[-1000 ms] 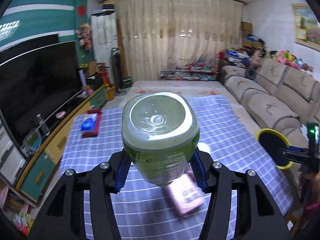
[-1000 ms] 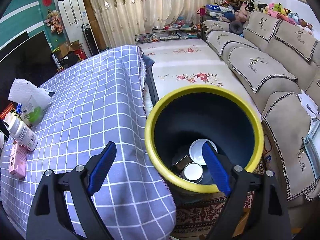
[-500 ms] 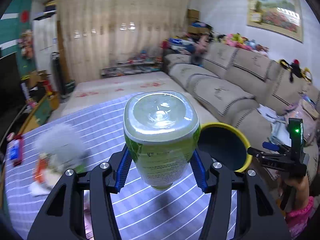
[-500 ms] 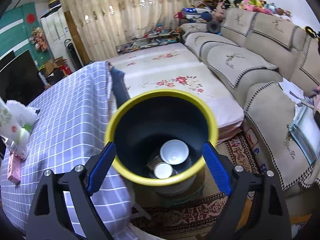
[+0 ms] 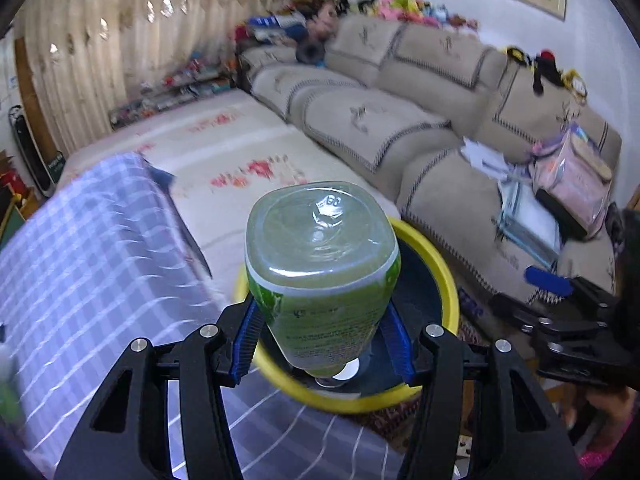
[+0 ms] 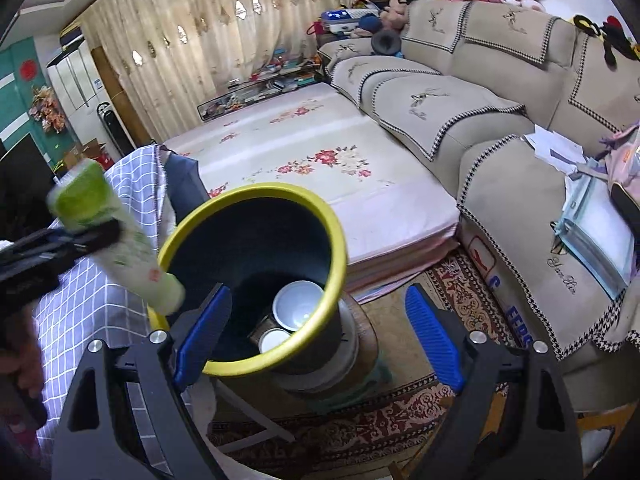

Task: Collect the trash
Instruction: 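Carry the milk bottle over the yellow bin and release it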

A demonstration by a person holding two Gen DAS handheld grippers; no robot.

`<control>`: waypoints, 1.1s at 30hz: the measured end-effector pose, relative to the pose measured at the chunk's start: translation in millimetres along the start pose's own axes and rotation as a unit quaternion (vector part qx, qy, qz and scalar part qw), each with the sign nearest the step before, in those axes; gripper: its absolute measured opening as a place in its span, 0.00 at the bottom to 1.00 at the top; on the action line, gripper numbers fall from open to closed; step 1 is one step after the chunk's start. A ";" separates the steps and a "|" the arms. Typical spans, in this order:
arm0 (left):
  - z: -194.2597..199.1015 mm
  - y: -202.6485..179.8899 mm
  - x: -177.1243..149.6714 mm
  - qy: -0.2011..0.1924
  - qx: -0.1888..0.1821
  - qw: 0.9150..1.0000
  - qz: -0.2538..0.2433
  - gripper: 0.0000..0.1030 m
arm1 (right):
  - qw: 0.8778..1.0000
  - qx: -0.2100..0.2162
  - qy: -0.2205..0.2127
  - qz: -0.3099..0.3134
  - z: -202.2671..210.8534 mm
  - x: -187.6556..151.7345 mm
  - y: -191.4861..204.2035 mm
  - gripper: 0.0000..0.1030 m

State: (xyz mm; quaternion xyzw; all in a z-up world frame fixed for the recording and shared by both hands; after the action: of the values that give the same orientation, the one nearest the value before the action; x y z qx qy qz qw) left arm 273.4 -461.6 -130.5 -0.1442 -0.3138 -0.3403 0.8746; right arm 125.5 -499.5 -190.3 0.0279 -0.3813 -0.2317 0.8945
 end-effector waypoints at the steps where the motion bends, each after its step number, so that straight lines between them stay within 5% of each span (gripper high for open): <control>1: -12.7 -3.6 1.2 0.008 0.001 1.000 -0.003 0.53 | 1.000 -0.001 0.001 -0.001 -1.0 0.3 -3.5 0.82; 8: -79.8 -18.1 -17.3 0.085 0.007 0.996 -0.014 0.52 | 1.000 0.000 0.005 -0.011 -5.8 0.5 -14.6 0.82; 16: -83.7 -18.0 -29.1 0.091 0.016 0.996 -0.015 0.52 | 1.000 0.007 0.008 -0.010 -6.4 -0.8 -10.2 0.82; 28: 50.2 37.6 -56.4 -0.005 0.026 0.999 0.046 0.54 | 0.999 0.022 0.012 0.020 -5.9 0.2 25.9 0.83; 33: 133.4 70.4 -81.5 -0.072 0.076 0.991 0.081 0.72 | 0.999 0.033 0.015 0.039 -6.2 -1.9 51.7 0.83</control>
State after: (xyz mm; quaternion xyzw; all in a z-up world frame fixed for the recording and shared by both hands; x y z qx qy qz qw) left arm 215.0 -307.2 -84.4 -0.1265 -0.3883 -0.2317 0.8829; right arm 148.9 -453.4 -184.3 0.0463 -0.3764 -0.1836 0.9069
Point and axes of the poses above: each gripper's, at about its wrist camera, not at the fingertips, and z roughly against the way its jaws point, y to its left, x to its top, the point moved 3 cm from there along -z, roughly the way its jaws point, and after that the axes turned 2 degrees about x, right-handed, at the moved point
